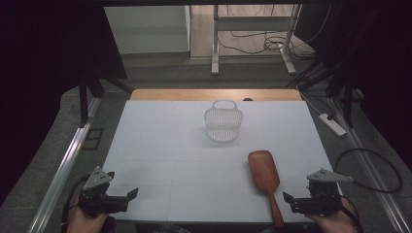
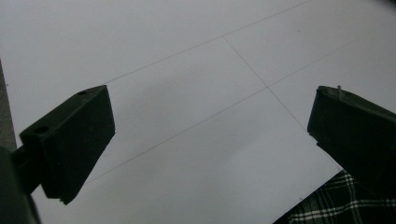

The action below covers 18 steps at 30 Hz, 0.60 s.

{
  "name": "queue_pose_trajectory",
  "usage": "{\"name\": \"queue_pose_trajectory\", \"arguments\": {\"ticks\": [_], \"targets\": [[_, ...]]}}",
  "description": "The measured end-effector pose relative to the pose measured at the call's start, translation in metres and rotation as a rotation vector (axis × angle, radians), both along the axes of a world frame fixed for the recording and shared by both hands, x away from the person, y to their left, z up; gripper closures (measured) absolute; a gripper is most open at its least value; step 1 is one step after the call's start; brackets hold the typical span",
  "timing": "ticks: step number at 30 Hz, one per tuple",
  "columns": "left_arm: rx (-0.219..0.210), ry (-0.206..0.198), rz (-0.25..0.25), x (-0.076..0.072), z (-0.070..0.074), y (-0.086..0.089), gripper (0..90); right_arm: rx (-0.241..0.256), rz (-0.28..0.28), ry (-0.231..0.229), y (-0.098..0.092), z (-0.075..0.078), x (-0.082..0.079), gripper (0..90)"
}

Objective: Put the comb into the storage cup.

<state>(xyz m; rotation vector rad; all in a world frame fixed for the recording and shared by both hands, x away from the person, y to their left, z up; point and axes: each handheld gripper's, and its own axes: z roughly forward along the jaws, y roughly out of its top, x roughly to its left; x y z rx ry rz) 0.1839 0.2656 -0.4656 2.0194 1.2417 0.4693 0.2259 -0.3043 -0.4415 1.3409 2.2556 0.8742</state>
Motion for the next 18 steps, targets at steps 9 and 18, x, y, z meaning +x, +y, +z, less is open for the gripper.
{"name": "queue_pose_trajectory", "arguments": {"ticks": [9,18], "targets": [[0.006,-0.001,-0.014,-0.0011,-0.0002,-0.0006,1.6,-0.009,0.007,0.006,0.0018,-0.0003,0.0013,0.0],[0.015,-0.001,-0.023,-0.0012,-0.0001,-0.0017,1.7,-0.005,0.013,0.01,0.0017,-0.0001,0.0016,0.0]]}}
